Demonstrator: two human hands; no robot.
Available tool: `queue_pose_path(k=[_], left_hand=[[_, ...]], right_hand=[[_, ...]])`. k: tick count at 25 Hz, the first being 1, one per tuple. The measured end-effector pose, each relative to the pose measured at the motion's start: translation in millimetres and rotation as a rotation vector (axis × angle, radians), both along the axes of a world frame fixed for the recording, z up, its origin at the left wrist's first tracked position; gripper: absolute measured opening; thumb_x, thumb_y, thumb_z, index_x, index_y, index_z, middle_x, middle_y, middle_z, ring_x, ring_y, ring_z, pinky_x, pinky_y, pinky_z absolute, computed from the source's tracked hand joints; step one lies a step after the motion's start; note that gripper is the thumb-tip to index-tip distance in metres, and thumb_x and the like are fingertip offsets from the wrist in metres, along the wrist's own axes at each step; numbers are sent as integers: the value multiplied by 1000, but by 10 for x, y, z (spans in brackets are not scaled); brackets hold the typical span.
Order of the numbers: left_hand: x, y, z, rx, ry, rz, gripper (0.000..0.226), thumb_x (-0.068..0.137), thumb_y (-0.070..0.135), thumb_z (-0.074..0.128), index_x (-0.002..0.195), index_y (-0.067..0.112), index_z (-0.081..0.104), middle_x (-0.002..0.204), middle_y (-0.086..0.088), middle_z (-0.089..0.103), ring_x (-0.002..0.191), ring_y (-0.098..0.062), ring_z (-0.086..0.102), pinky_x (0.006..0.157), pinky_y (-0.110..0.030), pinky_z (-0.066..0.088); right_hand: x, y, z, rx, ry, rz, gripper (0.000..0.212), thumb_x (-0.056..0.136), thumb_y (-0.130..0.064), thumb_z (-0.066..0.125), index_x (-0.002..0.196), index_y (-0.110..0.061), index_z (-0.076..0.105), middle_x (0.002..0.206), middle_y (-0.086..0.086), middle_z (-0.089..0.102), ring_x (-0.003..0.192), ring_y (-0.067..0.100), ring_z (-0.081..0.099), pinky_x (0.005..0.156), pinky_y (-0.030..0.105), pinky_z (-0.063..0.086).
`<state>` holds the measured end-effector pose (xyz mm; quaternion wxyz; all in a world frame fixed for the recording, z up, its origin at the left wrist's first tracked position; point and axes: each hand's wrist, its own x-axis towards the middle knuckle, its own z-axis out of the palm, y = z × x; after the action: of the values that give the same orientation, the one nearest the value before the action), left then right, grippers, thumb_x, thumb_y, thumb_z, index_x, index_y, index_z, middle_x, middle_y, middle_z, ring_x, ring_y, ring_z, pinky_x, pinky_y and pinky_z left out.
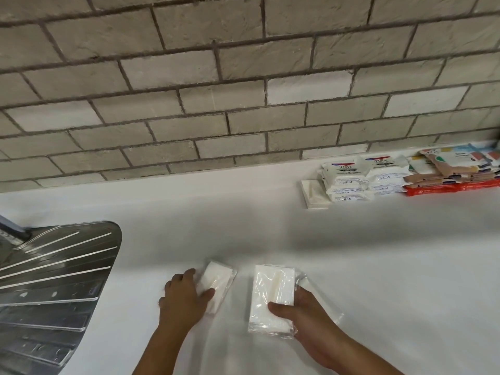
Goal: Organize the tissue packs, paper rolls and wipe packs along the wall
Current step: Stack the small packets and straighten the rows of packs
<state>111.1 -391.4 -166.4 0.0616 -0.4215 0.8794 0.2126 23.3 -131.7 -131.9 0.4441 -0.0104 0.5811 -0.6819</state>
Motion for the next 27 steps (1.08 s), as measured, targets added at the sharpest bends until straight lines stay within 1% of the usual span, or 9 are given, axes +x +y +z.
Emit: queue_pose_path(k=[3, 5, 8, 13, 16, 19, 21, 25, 27], left_hand=[[-12, -6, 23, 55, 68, 66, 62, 78, 50, 75, 132, 27, 56, 119, 2, 64, 117, -26, 56, 94, -42, 49], [-12, 8, 56, 59, 103, 71, 53, 75, 48, 78, 121, 27, 61, 107, 5, 65, 106, -22, 60, 85, -38, 51], [-14, 54, 148, 97, 164, 83, 42, 73, 41, 82, 107, 28, 61, 91, 10, 62, 88, -17, 61, 71, -30, 45], [23, 84, 211, 136, 354, 113, 28, 72, 18, 89, 89, 24, 66, 70, 5, 63, 66, -11, 60, 59, -18, 41], [59, 102, 189, 60, 366, 91, 18, 79, 15, 83, 76, 26, 70, 64, 9, 66, 65, -14, 63, 61, -26, 47], [84, 122, 180, -26, 312, 110, 9, 86, 22, 75, 82, 31, 76, 68, 15, 69, 68, -13, 64, 58, -24, 45], [75, 143, 174, -65, 310, 114, 10, 88, 20, 74, 86, 30, 76, 70, 15, 68, 70, -15, 64, 59, -25, 42], [64, 142, 108, -126, 365, 92, 22, 85, 10, 75, 105, 19, 76, 85, 6, 77, 85, -25, 70, 69, -30, 45], [60, 138, 93, -146, 350, 66, 22, 85, 7, 74, 106, 14, 77, 88, -1, 78, 86, -29, 70, 69, -31, 46]], right_hand=[[3, -13, -18, 42, 19, 5, 37, 90, 7, 67, 121, -13, 69, 112, 11, 78, 107, 29, 74, 97, 51, 57], [-13, 2, -26, 66, 36, 12, 36, 90, 6, 67, 120, -14, 70, 111, 9, 78, 106, 27, 74, 96, 50, 58], [-27, 14, -36, 86, 43, 6, 35, 90, 5, 68, 120, -13, 70, 110, 9, 78, 105, 27, 75, 90, 46, 60], [-34, 9, -45, 97, 51, 9, 34, 90, 5, 67, 118, -14, 71, 109, 8, 79, 104, 25, 75, 80, 36, 59], [-28, -2, -54, 101, 45, 11, 35, 90, 6, 67, 118, -16, 70, 109, 8, 79, 104, 25, 75, 80, 37, 59], [-24, -16, -60, 113, 57, 16, 36, 89, 6, 68, 118, -16, 70, 108, 7, 79, 104, 25, 75, 84, 40, 60], [-26, -18, -64, 115, 66, 19, 36, 89, 6, 67, 118, -16, 70, 108, 7, 79, 104, 25, 75, 89, 41, 59], [-35, -7, -79, 113, 67, 27, 37, 88, 2, 71, 119, -17, 70, 110, 5, 79, 105, 23, 75, 90, 42, 59], [-34, -6, -81, 118, 67, 22, 37, 87, 3, 71, 119, -17, 70, 109, 5, 79, 104, 24, 75, 89, 41, 59]])
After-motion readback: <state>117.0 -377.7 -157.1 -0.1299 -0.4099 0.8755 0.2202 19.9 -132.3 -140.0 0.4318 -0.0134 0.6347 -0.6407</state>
